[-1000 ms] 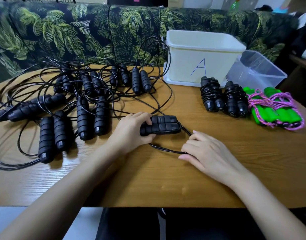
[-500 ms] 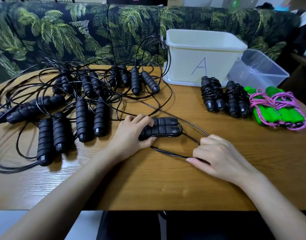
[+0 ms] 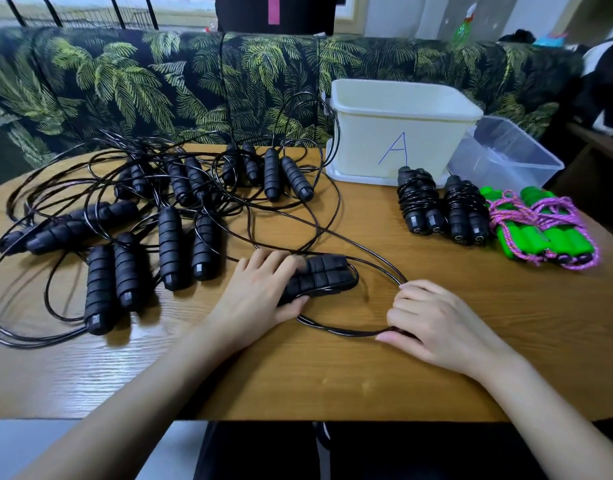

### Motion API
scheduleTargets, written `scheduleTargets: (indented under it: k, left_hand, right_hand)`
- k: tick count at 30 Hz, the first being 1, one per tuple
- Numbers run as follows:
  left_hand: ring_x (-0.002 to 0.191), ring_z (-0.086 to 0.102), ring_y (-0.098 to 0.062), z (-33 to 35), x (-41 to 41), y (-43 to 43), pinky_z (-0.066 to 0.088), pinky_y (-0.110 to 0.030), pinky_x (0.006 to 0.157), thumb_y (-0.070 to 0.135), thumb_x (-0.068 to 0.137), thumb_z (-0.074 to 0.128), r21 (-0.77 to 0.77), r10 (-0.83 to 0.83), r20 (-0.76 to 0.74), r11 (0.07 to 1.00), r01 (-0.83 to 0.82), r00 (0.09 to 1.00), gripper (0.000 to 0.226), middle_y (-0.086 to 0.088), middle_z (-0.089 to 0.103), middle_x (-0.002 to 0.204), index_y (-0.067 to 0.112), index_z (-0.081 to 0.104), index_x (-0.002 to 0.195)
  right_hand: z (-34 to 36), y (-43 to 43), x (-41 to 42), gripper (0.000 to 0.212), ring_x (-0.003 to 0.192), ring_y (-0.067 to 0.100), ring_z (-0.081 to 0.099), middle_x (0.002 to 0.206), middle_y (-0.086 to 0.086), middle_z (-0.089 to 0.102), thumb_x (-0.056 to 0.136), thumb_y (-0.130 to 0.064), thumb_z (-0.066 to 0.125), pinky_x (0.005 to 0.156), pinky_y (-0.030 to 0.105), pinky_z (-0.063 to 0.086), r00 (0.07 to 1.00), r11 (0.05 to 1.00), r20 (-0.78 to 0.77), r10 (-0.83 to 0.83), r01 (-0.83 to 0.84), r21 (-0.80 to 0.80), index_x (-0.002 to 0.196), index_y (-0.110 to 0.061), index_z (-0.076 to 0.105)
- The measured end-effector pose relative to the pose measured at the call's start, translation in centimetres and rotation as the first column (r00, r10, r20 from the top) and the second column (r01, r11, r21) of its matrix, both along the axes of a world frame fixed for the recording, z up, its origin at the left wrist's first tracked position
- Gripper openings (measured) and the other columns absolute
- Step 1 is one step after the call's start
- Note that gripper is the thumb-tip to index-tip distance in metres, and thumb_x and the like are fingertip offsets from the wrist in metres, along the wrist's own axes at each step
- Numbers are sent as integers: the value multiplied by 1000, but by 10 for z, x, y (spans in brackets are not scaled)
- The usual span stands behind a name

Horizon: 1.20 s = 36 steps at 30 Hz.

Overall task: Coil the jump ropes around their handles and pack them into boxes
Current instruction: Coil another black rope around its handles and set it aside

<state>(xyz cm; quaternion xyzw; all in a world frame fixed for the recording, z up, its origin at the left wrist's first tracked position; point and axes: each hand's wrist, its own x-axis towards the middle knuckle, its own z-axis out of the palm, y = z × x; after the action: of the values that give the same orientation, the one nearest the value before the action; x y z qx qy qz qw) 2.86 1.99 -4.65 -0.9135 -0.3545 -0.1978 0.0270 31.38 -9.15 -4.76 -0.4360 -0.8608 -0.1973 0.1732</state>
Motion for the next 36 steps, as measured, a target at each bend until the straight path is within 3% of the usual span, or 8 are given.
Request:
scheduleTargets:
  k: [3, 11, 17, 23, 28, 32, 35, 36]
  left_hand:
    - [105, 55, -27, -2, -2, -5, 50, -42, 86, 59, 88, 40, -28, 34, -52, 999, -36, 998, 69, -2, 61, 124, 23, 42, 148]
    - [97, 58, -28, 3, 0, -6, 52, -41, 80, 60, 90, 33, -32, 25, -147, 999, -30, 989, 67, -8, 62, 119, 29, 43, 149]
    - [90, 58, -34, 27, -14, 13, 53, -43, 78, 51, 89, 46, -19, -10, 79, 1000, 11, 997, 64, -13, 62, 110, 20, 49, 145]
    - [96, 55, -33, 54, -40, 32, 50, -46, 83, 49, 89, 47, 42, 7, 169, 999, -14, 986, 64, -12, 60, 117, 23, 45, 147]
    - [104, 48, -24, 63, -49, 26, 40, -29, 91, 49, 89, 47, -12, 7, 272, 1000, -4, 962, 66, -7, 57, 122, 21, 42, 149]
    - [113, 45, -9, 67, -50, 25, 29, -7, 97, 50, 81, 57, -94, -71, 245, 991, 97, 967, 80, 8, 50, 123, 22, 31, 152]
    - [119, 51, -13, 75, -29, 21, 29, -16, 99, 77, 74, 50, -297, -26, 174, 952, 77, 984, 94, 0, 56, 134, 15, 42, 144]
    - [111, 53, -11, 78, -22, 6, 26, -20, 100, 68, 83, 46, -166, -72, 83, 983, 85, 994, 78, 1, 59, 127, 13, 49, 138]
  right_hand:
    - [0, -1, 1, 44, 71, 17, 53, 69, -6, 51, 103, -47, 46, 92, 35, 49, 1000, 1000, -6, -1, 1, 10, 70, -19, 54]
    - [2, -3, 0, 43, 73, 14, 52, 72, -8, 52, 105, -46, 42, 92, 36, 50, 1000, 999, -20, -7, 7, -31, 75, -19, 57]
    - [4, -2, 4, 39, 81, 13, 56, 83, -8, 57, 107, -38, 37, 91, 38, 53, 999, 999, -44, -30, 28, -42, 86, -19, 63]
    - [20, 14, 10, 36, 81, 10, 58, 79, -8, 58, 103, -40, 45, 115, 37, 35, 992, 998, -117, -38, 31, -57, 78, -19, 60]
    - [25, 25, 10, 34, 91, 6, 63, 83, -16, 67, 95, -50, 54, 107, 13, 35, 844, 941, -478, -244, 86, -329, 78, -25, 70]
    - [40, 52, 7, 31, 74, 9, 58, 74, -10, 64, 88, -61, 56, 72, 34, 42, 683, 863, -589, -432, 122, -490, 66, -39, 62]
    - [61, 82, -4, 34, 72, 18, 64, 70, -8, 68, 92, -53, 57, 75, 38, 51, 682, 843, -545, -487, 205, -497, 63, -35, 60]
    - [69, 92, -11, 36, 71, 19, 64, 69, -7, 68, 93, -51, 57, 76, 35, 52, 697, 842, -517, -497, 242, -482, 62, -34, 59]
